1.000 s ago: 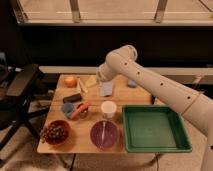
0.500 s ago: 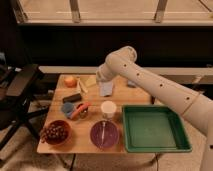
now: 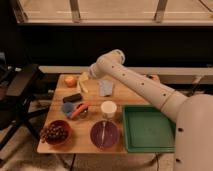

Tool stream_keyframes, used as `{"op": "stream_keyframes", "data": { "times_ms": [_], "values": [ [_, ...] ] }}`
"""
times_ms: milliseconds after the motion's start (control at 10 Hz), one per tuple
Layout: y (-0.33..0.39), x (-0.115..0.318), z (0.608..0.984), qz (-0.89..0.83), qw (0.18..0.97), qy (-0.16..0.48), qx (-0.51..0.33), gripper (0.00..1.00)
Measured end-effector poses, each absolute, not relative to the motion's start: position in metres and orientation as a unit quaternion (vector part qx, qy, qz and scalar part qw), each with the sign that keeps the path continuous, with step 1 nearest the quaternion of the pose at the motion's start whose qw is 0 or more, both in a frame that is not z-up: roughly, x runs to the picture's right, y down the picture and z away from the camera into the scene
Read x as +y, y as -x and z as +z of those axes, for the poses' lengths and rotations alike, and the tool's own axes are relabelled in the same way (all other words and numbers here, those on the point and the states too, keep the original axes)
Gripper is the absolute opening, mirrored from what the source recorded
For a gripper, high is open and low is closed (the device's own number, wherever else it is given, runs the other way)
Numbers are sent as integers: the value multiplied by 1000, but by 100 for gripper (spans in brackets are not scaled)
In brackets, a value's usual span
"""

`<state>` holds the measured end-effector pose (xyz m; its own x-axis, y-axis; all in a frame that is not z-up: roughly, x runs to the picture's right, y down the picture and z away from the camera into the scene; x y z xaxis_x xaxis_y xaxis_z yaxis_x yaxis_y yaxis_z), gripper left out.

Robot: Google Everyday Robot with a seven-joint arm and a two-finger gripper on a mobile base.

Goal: Place apple in plastic cup

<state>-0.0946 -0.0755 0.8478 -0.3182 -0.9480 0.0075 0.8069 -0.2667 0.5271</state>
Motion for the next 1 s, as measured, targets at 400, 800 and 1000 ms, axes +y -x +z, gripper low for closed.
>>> {"op": "stream_keyframes", "data": {
  "times_ms": [400,800,1000],
  "values": [
    [105,-77,855,-776,562,-164,-235,73],
    [109,-78,862,-768,566,-181,-241,73],
    [130,-82,880,-759,562,-213,-250,73]
  ]
}}
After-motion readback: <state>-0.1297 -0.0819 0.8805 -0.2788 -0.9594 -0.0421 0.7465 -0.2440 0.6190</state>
